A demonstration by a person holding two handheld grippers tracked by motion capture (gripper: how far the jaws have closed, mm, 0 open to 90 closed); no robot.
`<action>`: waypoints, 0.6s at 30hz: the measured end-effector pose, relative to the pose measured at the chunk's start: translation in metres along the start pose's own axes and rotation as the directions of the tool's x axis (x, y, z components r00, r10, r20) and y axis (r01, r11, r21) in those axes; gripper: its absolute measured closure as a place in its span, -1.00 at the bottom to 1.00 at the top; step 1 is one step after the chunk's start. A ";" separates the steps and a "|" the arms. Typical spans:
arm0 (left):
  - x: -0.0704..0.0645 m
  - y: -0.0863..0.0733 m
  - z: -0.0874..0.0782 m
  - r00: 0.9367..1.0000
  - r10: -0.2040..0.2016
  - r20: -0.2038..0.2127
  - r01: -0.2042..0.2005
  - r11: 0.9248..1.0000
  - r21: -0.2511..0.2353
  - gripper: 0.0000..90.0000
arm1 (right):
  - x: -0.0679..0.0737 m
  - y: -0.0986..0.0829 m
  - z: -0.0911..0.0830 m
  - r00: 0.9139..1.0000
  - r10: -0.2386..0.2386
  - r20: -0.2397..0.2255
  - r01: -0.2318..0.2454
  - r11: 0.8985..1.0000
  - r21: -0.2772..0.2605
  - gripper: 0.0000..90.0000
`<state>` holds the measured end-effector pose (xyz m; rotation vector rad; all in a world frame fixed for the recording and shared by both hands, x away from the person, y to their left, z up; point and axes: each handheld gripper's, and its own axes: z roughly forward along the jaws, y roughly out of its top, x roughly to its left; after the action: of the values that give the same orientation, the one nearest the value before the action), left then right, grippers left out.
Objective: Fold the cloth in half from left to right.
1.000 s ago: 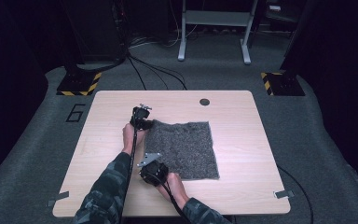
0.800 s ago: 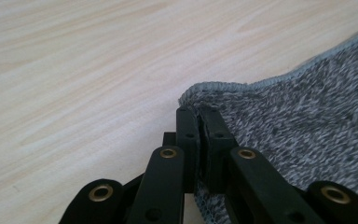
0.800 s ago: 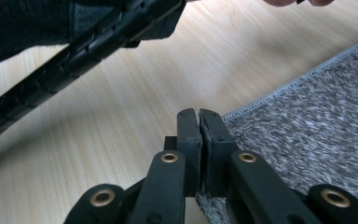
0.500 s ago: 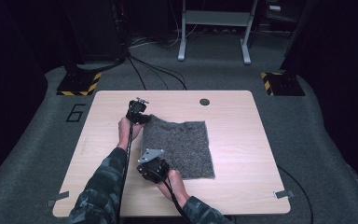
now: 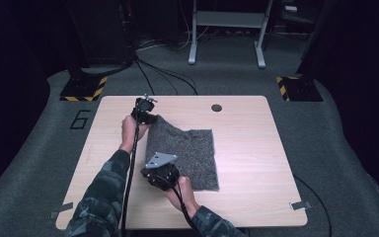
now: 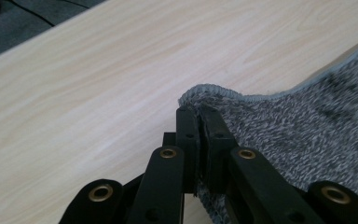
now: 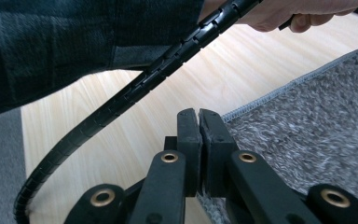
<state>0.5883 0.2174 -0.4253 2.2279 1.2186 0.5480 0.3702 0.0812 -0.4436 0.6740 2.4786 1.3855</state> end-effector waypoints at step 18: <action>-0.032 0.044 -0.015 0.996 0.081 -0.037 -0.080 0.996 0.042 0.91 | -0.015 -0.006 -0.041 0.998 0.053 0.046 -0.050 0.997 -0.063 0.95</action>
<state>0.5911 0.1743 -0.3890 2.3187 1.1729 0.6049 0.3645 0.0408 -0.4273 0.7542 2.3872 1.4406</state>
